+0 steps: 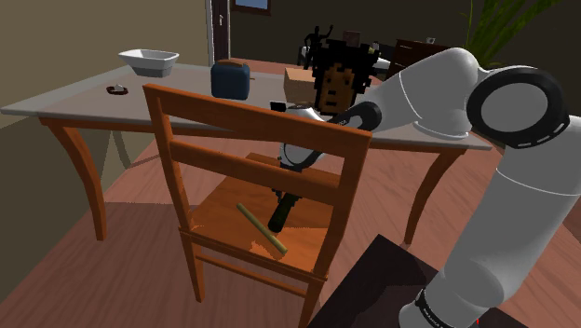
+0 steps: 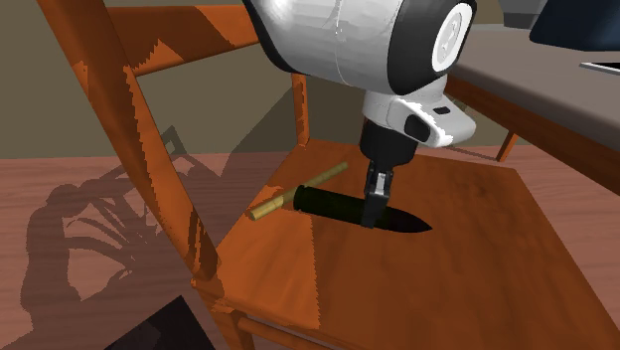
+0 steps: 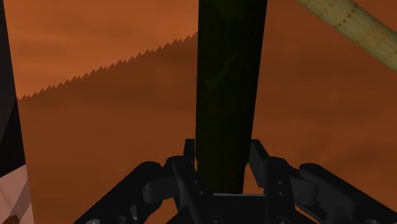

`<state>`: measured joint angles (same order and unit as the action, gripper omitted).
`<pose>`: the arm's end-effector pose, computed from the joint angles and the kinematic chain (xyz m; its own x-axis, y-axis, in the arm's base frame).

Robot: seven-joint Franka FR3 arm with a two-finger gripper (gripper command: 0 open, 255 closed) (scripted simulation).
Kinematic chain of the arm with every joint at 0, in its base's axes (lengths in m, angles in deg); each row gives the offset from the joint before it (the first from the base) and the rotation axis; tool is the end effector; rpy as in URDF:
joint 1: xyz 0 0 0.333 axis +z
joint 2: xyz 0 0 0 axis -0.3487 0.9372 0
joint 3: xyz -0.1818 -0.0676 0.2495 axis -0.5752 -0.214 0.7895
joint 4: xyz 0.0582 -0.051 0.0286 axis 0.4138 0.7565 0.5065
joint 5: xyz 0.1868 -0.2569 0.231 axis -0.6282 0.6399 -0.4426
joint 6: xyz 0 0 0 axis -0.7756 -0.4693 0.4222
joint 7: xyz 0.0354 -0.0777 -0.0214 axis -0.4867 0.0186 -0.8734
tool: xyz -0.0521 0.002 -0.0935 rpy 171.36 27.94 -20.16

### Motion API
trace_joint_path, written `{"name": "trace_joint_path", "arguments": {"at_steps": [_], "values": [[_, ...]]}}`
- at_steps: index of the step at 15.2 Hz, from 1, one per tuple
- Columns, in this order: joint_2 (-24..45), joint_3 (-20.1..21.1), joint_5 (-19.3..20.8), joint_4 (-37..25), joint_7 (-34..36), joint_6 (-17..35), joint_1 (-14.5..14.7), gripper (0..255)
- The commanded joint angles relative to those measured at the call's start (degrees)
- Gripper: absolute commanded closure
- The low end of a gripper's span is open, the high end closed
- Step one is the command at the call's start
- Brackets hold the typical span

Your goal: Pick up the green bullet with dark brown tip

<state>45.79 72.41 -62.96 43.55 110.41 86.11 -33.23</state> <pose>0.5390 0.0368 0.3173 0.4589 -0.8864 -0.0604 -0.8872 -0.4609 0.0234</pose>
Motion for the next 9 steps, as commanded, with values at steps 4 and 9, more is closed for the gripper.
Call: {"name": "trace_joint_path", "arguments": {"at_steps": [4, 9], "values": [[0.0, 0.0, 0.0, 0.0, 0.0, 0.0, 0.0, 255], [-2.4, 0.1, -0.9, -1.3, -0.5, -3.7, -0.2, 255]]}}
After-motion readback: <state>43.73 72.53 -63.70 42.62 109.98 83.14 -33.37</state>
